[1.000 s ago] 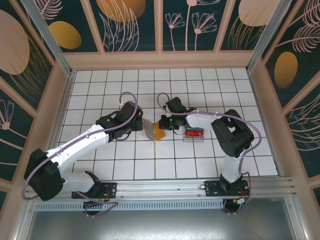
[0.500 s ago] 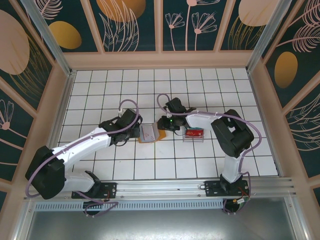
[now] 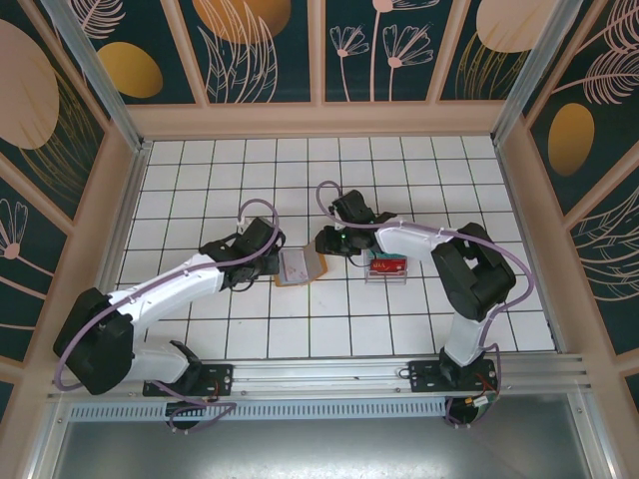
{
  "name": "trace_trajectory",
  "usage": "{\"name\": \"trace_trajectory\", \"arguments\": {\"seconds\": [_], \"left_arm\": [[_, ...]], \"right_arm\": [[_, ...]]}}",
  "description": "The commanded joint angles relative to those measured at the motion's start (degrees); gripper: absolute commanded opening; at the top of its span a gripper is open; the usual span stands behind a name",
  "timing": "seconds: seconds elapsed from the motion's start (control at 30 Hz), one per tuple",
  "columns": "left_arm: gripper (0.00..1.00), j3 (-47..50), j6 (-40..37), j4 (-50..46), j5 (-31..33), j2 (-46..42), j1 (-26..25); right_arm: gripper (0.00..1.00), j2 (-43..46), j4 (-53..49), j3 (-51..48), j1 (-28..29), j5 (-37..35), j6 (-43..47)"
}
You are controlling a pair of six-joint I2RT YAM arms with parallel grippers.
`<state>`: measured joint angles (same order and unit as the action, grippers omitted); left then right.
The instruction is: Take the credit cards out of the card holder
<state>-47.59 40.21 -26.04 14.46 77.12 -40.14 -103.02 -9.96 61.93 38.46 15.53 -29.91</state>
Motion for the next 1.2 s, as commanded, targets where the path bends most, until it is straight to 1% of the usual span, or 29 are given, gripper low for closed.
{"name": "trace_trajectory", "arguments": {"seconds": [0.0, 0.1, 0.13, 0.17, 0.2, 0.23, 0.27, 0.3, 0.4, 0.47, 0.53, 0.63, 0.73, 0.9, 0.97, 1.07, 1.17], "left_arm": [[0.00, 0.64, -1.94, 1.20, 2.06, 1.64, 0.93], [0.00, 1.19, -2.32, 1.44, 2.31, 2.99, 1.45], [0.05, 1.10, -2.40, 1.29, 2.41, 3.27, 1.61], [0.15, 0.97, -2.41, 0.96, 2.48, 3.45, 1.65], [0.22, 0.67, -2.41, 0.47, 2.50, 3.34, 1.67], [0.34, 0.13, -2.33, -0.16, 2.55, 3.16, 1.65], [0.44, -0.46, -2.26, -0.95, 2.67, 2.75, 1.68], [0.45, -1.27, -2.08, -2.09, 3.18, 2.17, 1.65], [0.42, -3.01, -0.80, -3.45, 3.44, -0.60, 1.67], [0.37, -3.21, -0.03, -1.97, 1.15, -1.99, 1.71], [0.30, -2.93, 0.92, 0.57, -1.86, -2.33, 1.65], [0.19, -1.24, 3.04, 4.74, -5.32, -1.85, 1.68], [0.12, 1.22, 4.58, 9.16, -7.80, -0.67, 1.71], [0.07, 4.37, 5.83, 13.08, -8.48, 2.09, 1.70], [0.05, 5.66, 6.13, 14.55, -8.57, 3.09, 1.65], [0.03, 7.17, 6.58, 16.64, -8.91, 4.52, 1.77], [0.02, 8.16, 6.82, 18.22, -9.79, 5.67, 1.82]], "right_arm": [[0.37, 2.04, -1.36, 1.38, 0.48, -2.03, 0.37], [0.40, 2.93, -2.04, 2.36, 0.80, -3.12, 0.47], [0.41, 3.43, -2.08, 2.57, 0.99, -3.37, 0.47], [0.41, 3.94, -2.04, 2.73, 1.21, -3.64, 0.47], [0.42, 4.29, -2.00, 2.83, 1.42, -3.74, 0.38], [0.42, 4.78, -1.85, 2.93, 1.66, -3.66, 0.38], [0.42, 5.00, -1.77, 3.02, 1.86, -3.58, 0.46], [0.42, 5.05, -2.40, 3.72, 2.05, -3.79, 0.38], [0.42, 5.27, -3.15, 4.92, 2.75, -4.13, 0.73], [0.41, 5.38, -2.58, 5.19, 3.28, -3.47, 0.84], [0.37, 5.38, -1.80, 5.55, 3.90, -2.44, 0.97], [0.32, 4.40, -0.38, 5.82, 4.10, 1.06, 0.69], [0.27, 2.45, -0.03, 6.18, 4.10, 4.33, 0.64], [0.22, -0.06, 1.20, 5.52, 3.76, 9.25, 0.56], [0.18, -1.34, 1.63, 5.14, 3.10, 11.60, 0.23], [0.18, -3.11, 2.90, 4.47, 2.16, 15.05, -0.56], [0.18, -4.47, 3.61, 4.16, 1.54, 16.88, -0.85]]}}
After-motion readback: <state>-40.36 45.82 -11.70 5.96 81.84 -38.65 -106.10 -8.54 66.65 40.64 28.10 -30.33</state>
